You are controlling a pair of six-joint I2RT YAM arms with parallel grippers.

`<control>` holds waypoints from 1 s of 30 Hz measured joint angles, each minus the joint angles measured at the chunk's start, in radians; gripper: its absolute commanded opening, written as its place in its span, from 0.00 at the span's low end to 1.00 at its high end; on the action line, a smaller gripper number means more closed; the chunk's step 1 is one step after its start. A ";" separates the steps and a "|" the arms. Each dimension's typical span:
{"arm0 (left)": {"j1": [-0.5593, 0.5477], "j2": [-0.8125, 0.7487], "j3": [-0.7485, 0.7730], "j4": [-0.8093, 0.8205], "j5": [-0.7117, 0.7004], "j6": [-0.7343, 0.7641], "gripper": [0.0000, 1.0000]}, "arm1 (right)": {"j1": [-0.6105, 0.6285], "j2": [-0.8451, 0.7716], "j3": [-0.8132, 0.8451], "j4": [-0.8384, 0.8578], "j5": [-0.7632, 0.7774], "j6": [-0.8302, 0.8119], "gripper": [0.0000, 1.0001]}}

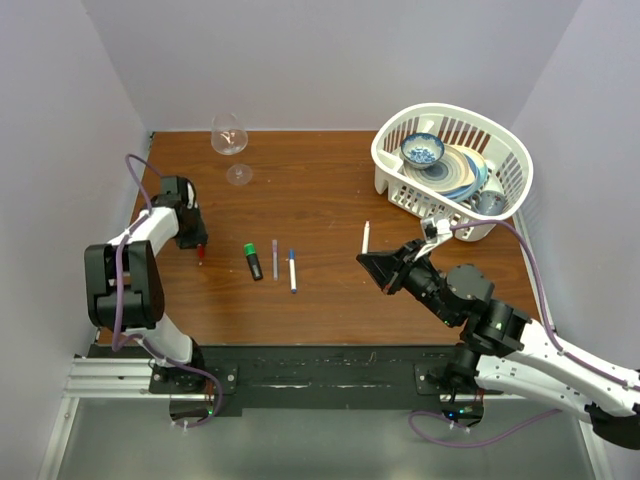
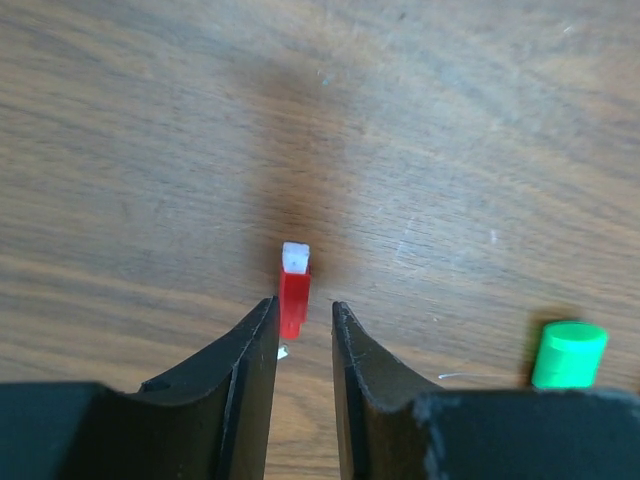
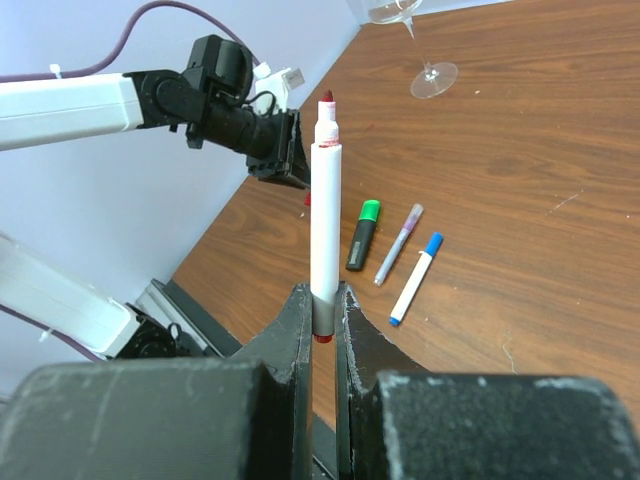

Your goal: Insert the pens into the pen caps

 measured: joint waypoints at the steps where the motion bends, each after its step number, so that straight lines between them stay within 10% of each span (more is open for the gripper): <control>1: 0.000 0.007 0.000 0.000 0.000 0.003 0.31 | 0.000 0.000 0.000 0.000 0.000 0.000 0.00; 20: 0.000 0.088 0.017 -0.001 -0.023 0.054 0.21 | 0.000 -0.005 0.000 -0.001 0.003 -0.001 0.00; 24: 0.000 0.099 0.031 -0.001 -0.022 0.063 0.02 | 0.000 -0.006 0.000 -0.002 0.003 0.000 0.00; 30: -0.014 0.093 0.030 0.001 -0.026 0.066 0.00 | 0.000 -0.005 0.000 -0.012 0.003 0.000 0.00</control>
